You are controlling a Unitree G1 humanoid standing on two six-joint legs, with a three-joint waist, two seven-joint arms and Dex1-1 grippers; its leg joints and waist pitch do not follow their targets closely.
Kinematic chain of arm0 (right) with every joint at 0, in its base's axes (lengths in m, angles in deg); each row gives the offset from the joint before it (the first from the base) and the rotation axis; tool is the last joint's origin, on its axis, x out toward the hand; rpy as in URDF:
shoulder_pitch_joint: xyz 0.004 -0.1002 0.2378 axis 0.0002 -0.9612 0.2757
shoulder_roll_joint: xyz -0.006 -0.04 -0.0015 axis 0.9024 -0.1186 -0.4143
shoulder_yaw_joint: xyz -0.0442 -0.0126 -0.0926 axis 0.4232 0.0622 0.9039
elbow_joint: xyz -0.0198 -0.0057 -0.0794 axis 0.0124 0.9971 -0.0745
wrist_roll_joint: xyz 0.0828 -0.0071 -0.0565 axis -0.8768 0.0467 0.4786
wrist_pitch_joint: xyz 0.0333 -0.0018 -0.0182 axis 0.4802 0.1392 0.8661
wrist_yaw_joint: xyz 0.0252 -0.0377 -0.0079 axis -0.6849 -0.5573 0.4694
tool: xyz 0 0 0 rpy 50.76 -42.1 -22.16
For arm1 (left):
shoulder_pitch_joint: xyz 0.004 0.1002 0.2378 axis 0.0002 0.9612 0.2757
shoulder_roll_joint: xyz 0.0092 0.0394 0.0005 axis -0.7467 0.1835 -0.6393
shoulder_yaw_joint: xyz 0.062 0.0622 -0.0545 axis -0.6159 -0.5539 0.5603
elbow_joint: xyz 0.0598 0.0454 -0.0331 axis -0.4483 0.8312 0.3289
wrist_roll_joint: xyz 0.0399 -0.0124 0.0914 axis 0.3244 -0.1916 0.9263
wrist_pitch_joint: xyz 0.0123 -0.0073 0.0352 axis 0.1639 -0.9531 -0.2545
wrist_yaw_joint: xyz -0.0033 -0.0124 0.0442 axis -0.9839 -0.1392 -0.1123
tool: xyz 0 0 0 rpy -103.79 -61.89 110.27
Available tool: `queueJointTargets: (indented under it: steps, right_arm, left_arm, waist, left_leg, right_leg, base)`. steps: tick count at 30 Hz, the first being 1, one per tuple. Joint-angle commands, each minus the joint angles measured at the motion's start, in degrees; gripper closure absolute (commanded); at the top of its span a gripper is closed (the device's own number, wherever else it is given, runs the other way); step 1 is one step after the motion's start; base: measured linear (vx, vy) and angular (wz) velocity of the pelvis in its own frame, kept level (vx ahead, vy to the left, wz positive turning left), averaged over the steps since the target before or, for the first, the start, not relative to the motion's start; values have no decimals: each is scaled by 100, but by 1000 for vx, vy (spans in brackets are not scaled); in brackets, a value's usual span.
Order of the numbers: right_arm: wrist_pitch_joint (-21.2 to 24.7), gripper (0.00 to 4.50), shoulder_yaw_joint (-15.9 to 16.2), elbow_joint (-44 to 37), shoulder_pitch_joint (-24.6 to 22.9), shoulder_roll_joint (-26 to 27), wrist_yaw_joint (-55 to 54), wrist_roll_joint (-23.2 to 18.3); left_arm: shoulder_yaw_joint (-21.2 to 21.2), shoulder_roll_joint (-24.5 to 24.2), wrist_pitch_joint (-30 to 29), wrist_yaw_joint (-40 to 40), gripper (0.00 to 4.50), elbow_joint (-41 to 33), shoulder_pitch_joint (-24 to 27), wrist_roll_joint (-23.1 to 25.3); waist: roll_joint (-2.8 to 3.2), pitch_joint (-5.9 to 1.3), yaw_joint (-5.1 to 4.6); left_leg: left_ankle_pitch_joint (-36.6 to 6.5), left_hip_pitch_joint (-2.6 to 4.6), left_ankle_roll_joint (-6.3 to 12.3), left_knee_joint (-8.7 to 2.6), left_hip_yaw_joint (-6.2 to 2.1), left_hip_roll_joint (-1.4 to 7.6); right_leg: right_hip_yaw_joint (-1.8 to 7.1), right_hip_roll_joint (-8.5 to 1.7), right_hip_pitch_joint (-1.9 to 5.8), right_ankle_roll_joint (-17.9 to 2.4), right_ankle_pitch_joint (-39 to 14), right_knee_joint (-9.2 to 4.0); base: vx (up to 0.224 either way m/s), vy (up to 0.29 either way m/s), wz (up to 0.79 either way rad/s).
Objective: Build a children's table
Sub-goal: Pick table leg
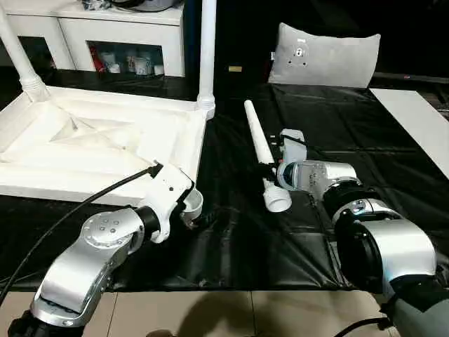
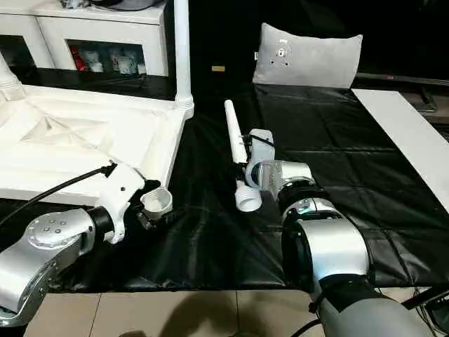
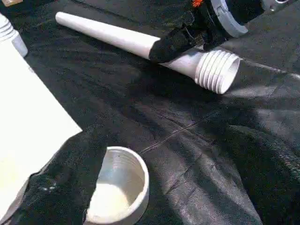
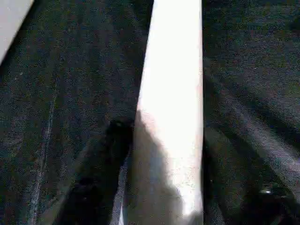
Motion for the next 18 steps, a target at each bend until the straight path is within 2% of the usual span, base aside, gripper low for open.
queueJointTargets:
  steps: [1, 2, 3, 4, 8, 12, 13, 16, 17, 18]
  right_arm:
    - [116, 210, -29, 164, 24, -61, 1, 48]
    - [119, 221, -36, 170, 26, -73, 12, 43]
    - [114, 232, -39, 173, 20, -84, 35, 47]
    - [106, 240, -40, 175, 14, -93, 60, 56]
    - [97, 262, 22, 159, -20, -103, 150, 125]
    - [91, 265, -49, 144, -103, -167, 176, 69]
    - [85, 265, -116, 143, -158, -214, 128, 20]
    - [77, 266, -293, 94, -237, -286, -45, -122]
    - [53, 266, -312, 68, -247, -299, -33, -141]
    - [14, 266, -342, 27, -262, -318, -14, -172]
  left_arm:
    - [-68, 27, 25, 11, 0, 59, -102, -10]
    - [-87, 32, 47, -5, 0, 99, -122, -9]
    - [-111, 36, 75, -26, 0, 147, -144, -3]
    - [-133, 38, 99, -46, 0, 189, -162, 4]
    - [-78, 34, 124, -70, 0, 278, -240, -14]
    - [-101, 98, 54, 13, 0, 156, -183, -14]
    - [-89, 152, 4, 20, 0, 30, -100, -95]
    - [46, 140, -9, -80, 0, -48, 19, -287]
    - [53, 133, 4, -83, 0, -5, 13, -280]
    - [64, 122, 24, -88, 0, 61, 3, -269]
  waist:
    - [148, -341, -7]
    - [163, -345, 1]
    - [216, -348, 10]
    - [178, -348, 1]
    - [154, -340, 5]
    - [161, -347, 27]
    - [199, -349, 28]
    - [181, -344, 26]
    - [241, -336, 15]
    - [321, -326, 22]
  left_leg:
    - [-674, -30, -163, -486, 2, 244]
    - [-675, -27, -168, -485, -3, 245]
    - [-676, -27, -174, -482, -9, 242]
    - [-690, -25, -157, -481, 2, 245]
    - [-779, -18, -138, -489, 5, 245]
    - [-676, -33, -144, -493, -5, 259]
    - [-669, -31, -154, -491, -6, 259]
    - [-725, -32, -165, -493, 5, 256]
    - [-849, -3, -175, -484, 17, 243]
    - [-945, -4, -186, -483, 4, 234]
  right_leg:
    - [306, -455, 312, -1223, -671, -402]
    - [306, -460, 317, -1238, -650, -392]
    - [307, -463, 319, -1263, -608, -383]
    - [308, -459, 318, -1286, -572, -399]
    - [308, -464, 315, -1268, -809, -419]
    - [307, -478, 328, -1290, -680, -400]
    - [307, -475, 328, -1312, -599, -394]
    - [304, -466, 332, -1333, -578, -398]
    - [298, -440, 296, -1320, -656, -426]
    - [299, -438, 296, -1310, -722, -417]
  base:
    - [0, 0, 0]
    - [0, 0, 0]
    - [0, 0, 0]
    - [0, 0, 0]
    - [0, 0, 0]
    - [0, 0, 0]
    - [0, 0, 0]
    - [0, 0, 0]
    - [0, 0, 0]
    - [0, 0, 0]
